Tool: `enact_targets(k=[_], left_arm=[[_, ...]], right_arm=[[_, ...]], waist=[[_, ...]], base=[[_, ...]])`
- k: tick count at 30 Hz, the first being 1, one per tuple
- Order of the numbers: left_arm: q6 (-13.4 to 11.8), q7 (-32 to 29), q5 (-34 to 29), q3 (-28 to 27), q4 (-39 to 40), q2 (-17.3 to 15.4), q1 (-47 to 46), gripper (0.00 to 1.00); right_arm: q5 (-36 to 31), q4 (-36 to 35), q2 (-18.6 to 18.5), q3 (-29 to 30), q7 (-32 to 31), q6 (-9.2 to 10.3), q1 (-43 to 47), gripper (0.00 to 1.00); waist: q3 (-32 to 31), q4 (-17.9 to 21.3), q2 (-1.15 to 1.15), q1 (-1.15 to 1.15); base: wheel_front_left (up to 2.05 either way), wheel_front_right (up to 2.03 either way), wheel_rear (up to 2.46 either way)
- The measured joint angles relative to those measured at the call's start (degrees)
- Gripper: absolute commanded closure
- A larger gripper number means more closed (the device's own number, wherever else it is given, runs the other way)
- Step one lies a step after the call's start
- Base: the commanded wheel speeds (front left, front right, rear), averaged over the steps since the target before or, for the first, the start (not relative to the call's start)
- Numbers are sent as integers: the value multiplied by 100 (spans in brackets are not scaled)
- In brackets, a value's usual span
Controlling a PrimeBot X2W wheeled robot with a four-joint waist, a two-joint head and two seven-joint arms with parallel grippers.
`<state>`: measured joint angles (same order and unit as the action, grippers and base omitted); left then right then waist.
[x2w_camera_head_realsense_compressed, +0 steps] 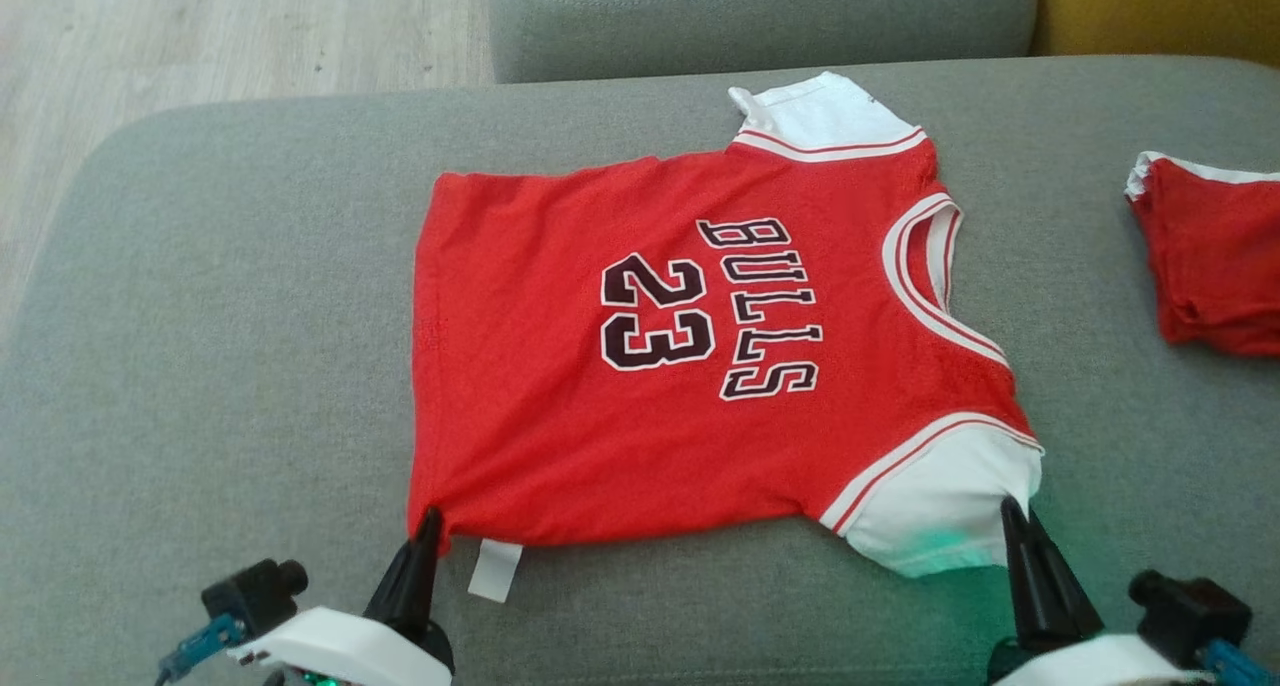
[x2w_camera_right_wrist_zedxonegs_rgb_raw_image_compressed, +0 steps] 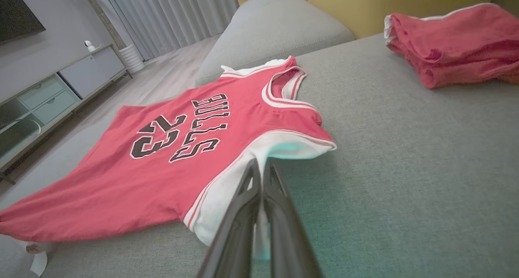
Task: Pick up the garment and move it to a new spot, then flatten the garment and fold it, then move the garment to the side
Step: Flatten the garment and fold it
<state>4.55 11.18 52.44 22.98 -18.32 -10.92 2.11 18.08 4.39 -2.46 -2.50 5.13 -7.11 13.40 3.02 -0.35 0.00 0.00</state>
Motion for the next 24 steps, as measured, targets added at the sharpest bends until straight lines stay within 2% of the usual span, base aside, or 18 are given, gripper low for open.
enact_targets(k=[6,14,19,24], left_arm=[[58,32,167,-33,-249,153,-206,100],[165,153,419,-166,-380,390,-821,100],[200,205,417,-247,-638,457,-1267,100],[192,300,49,-360,-917,511,-1896,100]], right_arm=[[-79,512,0,-4,102,0,-439,100],[-96,784,-1,121,246,0,-1083,100],[-257,1002,-4,191,242,0,-1827,100],[-438,1357,-10,186,226,0,-2653,100]], waist=[[111,-48,0,0],[389,-90,0,-1],[650,-62,0,-1],[953,-44,0,-1]], base=[[0,0,0],[0,0,0],[0,0,0],[0,0,0]])
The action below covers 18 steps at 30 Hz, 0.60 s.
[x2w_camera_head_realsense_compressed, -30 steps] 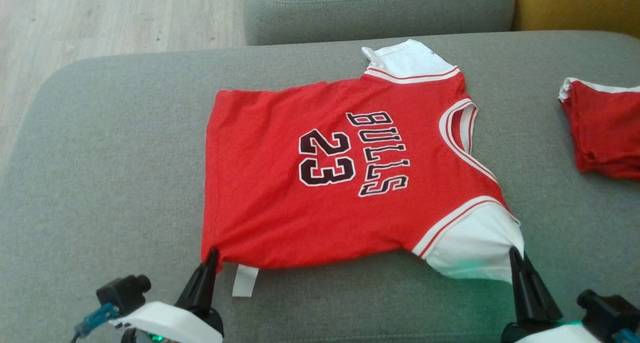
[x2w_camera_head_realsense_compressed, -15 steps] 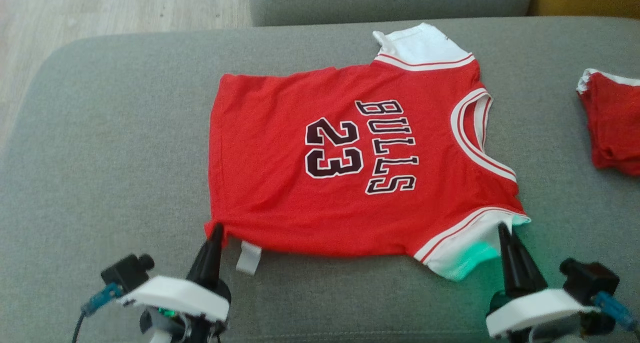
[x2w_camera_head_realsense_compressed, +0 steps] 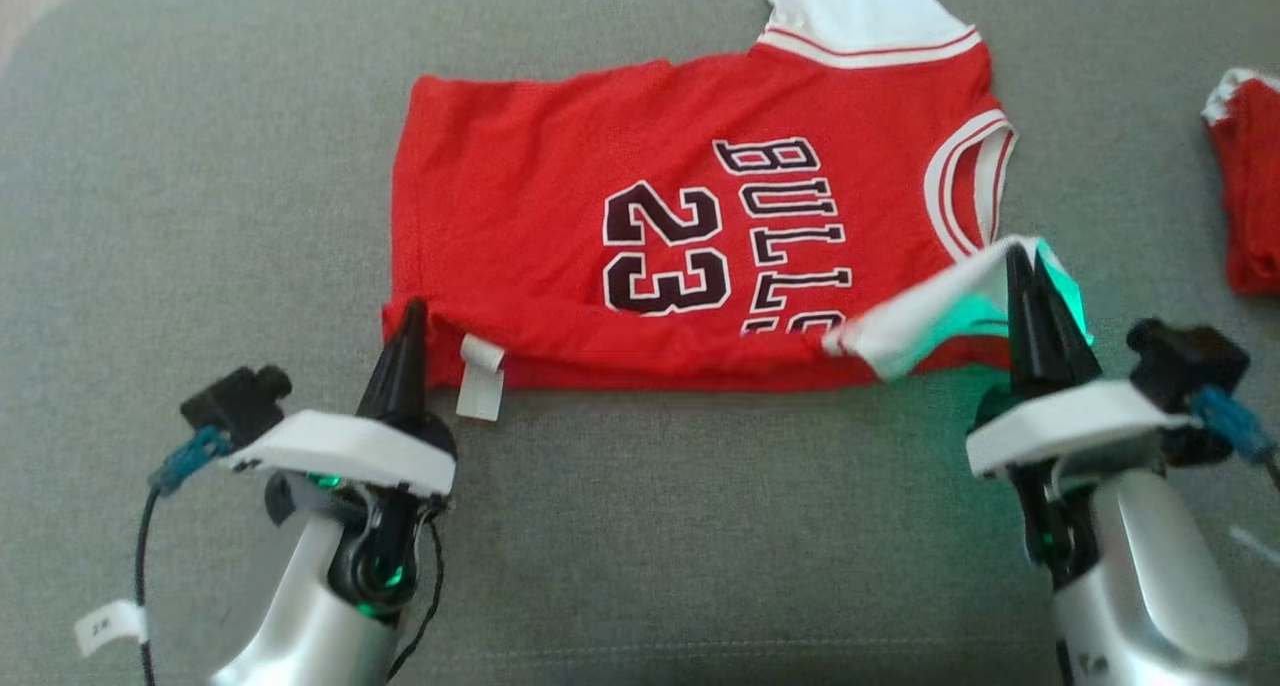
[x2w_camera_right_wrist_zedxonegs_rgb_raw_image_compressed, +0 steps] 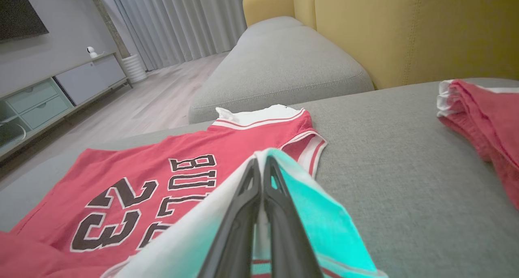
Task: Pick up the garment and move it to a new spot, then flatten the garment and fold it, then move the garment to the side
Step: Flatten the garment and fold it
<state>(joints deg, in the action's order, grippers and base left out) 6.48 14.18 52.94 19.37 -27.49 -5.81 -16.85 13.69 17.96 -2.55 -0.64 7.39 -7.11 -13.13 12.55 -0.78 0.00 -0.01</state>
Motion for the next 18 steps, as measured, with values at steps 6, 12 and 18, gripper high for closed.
enact_targets(k=[6,12,18], left_arm=[[0,11,-297,-7,-424,129,-289,100],[15,12,-464,-196,-542,213,-355,100],[52,12,-597,-281,-556,268,-357,100]], right_arm=[[-151,593,-7,14,4,0,-585,100],[-270,1099,-11,109,77,0,-914,100],[-432,1671,-14,118,58,0,-1349,100]], waist=[[192,-48,0,0],[219,-123,0,1],[223,-166,0,1]], base=[[0,0,0],[0,0,0],[0,0,0]])
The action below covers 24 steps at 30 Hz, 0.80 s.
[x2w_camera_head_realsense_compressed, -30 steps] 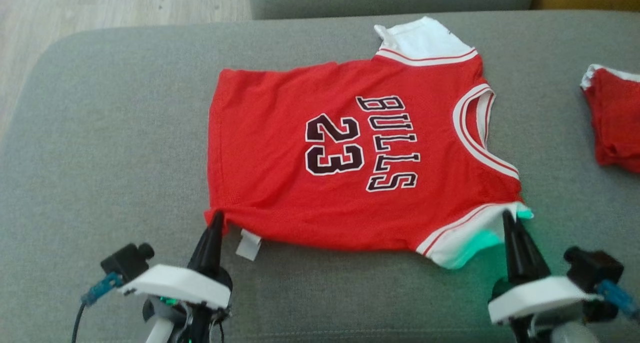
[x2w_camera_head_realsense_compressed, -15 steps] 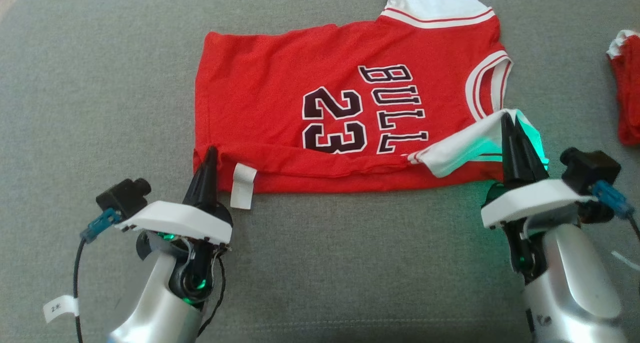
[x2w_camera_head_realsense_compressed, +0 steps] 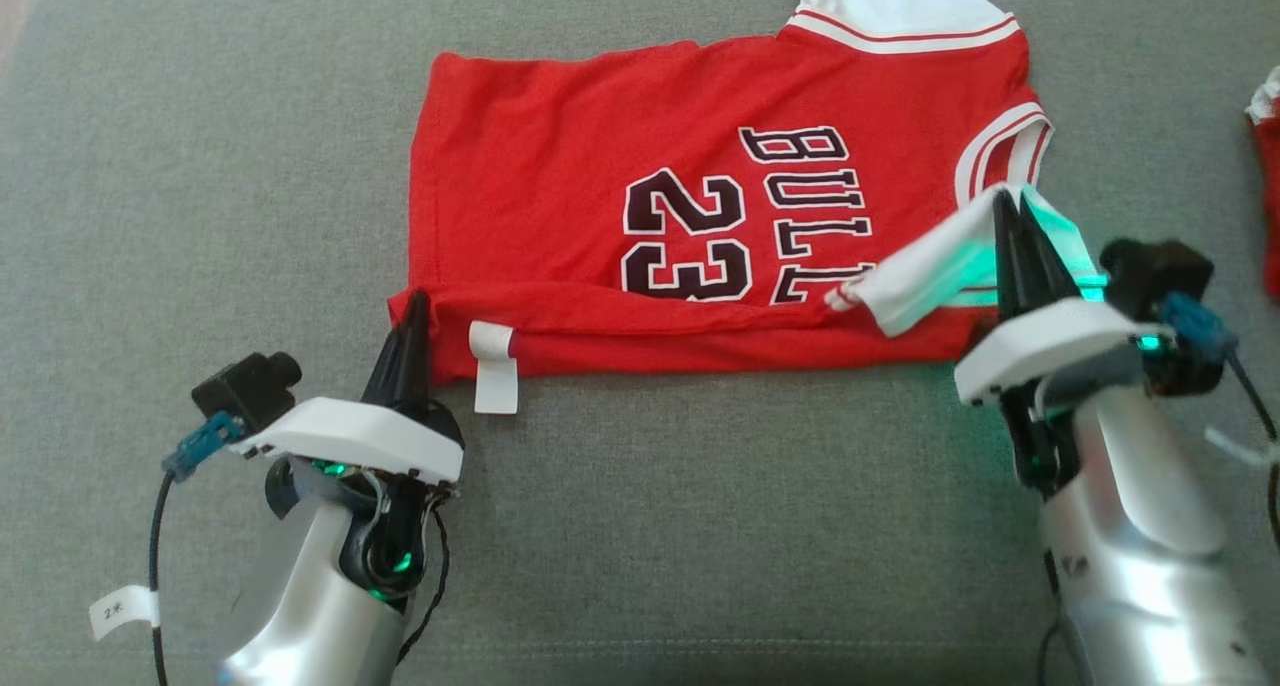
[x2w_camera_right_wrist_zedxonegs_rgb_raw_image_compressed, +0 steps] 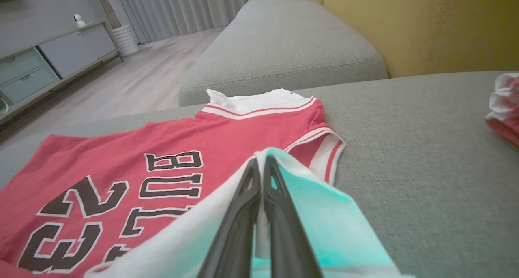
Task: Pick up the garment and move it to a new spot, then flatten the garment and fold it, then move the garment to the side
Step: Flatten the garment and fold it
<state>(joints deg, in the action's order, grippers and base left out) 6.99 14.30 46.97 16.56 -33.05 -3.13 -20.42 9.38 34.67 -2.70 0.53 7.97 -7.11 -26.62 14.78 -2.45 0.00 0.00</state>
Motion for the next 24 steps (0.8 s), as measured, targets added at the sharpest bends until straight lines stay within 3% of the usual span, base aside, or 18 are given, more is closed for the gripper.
enact_targets(k=[5,6,7,8,9,15,24], left_arm=[[8,0,-37,-13,-119,36,-110,100],[8,0,-58,-13,-142,42,-146,100],[8,0,-59,-13,-159,47,-181,80],[9,0,-62,-13,-176,51,-208,40],[10,1,-104,-19,-178,62,-225,0],[11,1,-149,-64,-78,78,-214,0],[12,3,-322,-243,425,77,-92,0]], right_arm=[[-187,509,-8,24,-144,0,-490,100],[-244,617,-10,23,-147,0,-582,75],[-269,740,-14,15,-170,0,-676,43],[-296,855,-18,0,-196,0,-760,0],[-350,1072,-21,-34,-197,0,-915,0],[-399,1529,-33,-11,-87,0,-1379,0],[-561,1612,-60,280,174,0,-1661,0]], waist=[[19,-31,0,0],[23,-36,0,0],[25,-40,0,0],[25,-43,0,0],[26,-52,0,0],[39,-92,0,0],[25,-60,0,0]], base=[[0,0,0],[0,0,0],[0,0,0],[0,0,0],[0,0,0],[0,0,0],[0,0,0]])
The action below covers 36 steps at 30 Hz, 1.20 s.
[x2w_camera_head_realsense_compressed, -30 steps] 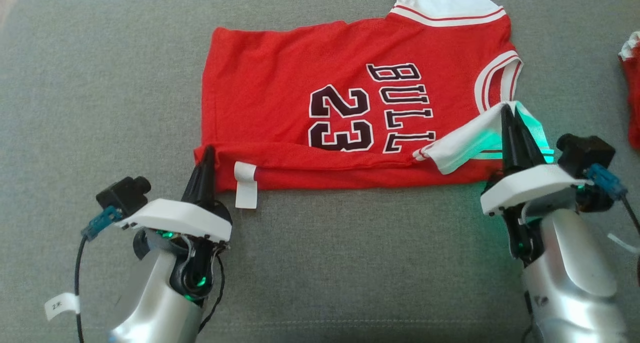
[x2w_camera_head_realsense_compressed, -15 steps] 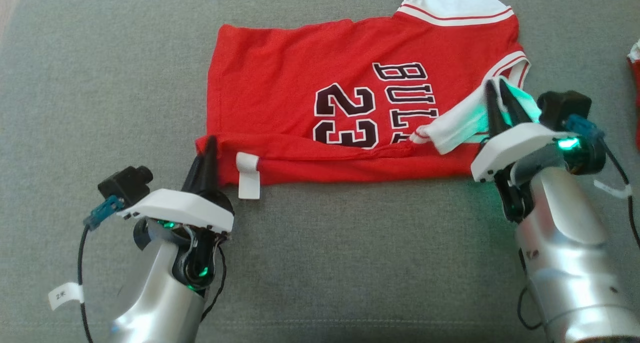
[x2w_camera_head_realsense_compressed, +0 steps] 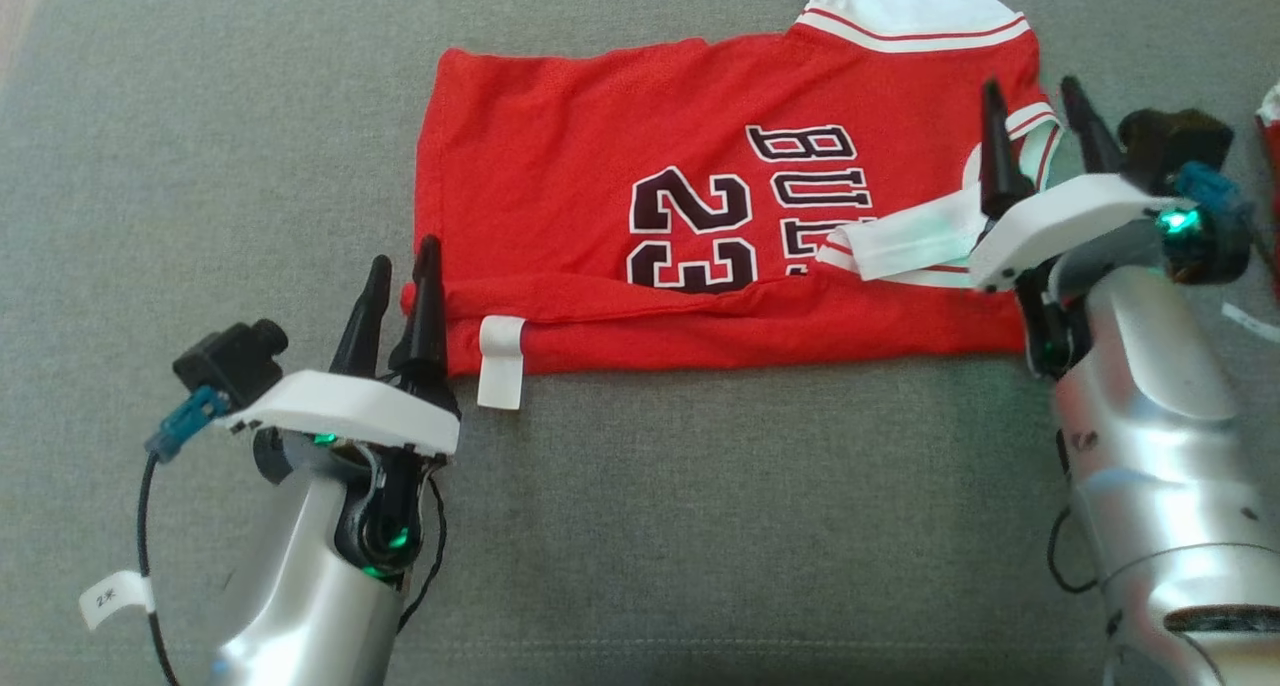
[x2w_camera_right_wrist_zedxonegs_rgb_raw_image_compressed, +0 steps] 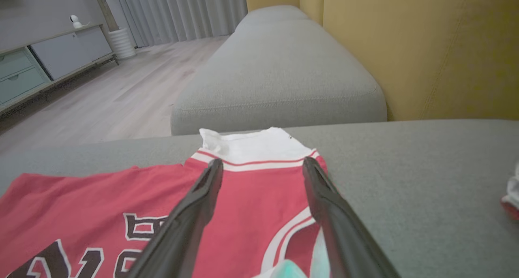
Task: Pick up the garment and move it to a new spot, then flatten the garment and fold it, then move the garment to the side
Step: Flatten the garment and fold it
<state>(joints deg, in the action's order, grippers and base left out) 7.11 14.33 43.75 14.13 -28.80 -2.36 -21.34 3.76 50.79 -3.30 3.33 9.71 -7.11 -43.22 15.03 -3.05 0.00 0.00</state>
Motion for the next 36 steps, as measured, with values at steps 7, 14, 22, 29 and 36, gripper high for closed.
enact_targets(k=[7,14,22,29,36], left_arm=[[-7,-232,-91,183,314,-209,301,0],[-423,-1207,41,219,590,-458,886,0],[-771,-1559,394,38,809,-450,1097,0],[-870,-1784,689,-140,755,-431,979,14],[-867,-1897,735,-101,784,-392,943,100]], right_arm=[[-82,-485,-51,54,0,0,-5,0],[-59,-1449,-57,-190,-334,0,840,0],[189,-2859,-57,-279,-871,0,2048,0],[288,-3597,-49,-220,-1262,0,2661,0],[452,-3392,-16,36,-1731,0,2777,0]], waist=[[-114,65,0,0],[-223,166,0,1],[-141,306,0,1],[-31,463,0,1],[18,457,0,0]], base=[[0,0,0],[0,0,0],[0,0,0],[0,0,0],[0,0,0]])
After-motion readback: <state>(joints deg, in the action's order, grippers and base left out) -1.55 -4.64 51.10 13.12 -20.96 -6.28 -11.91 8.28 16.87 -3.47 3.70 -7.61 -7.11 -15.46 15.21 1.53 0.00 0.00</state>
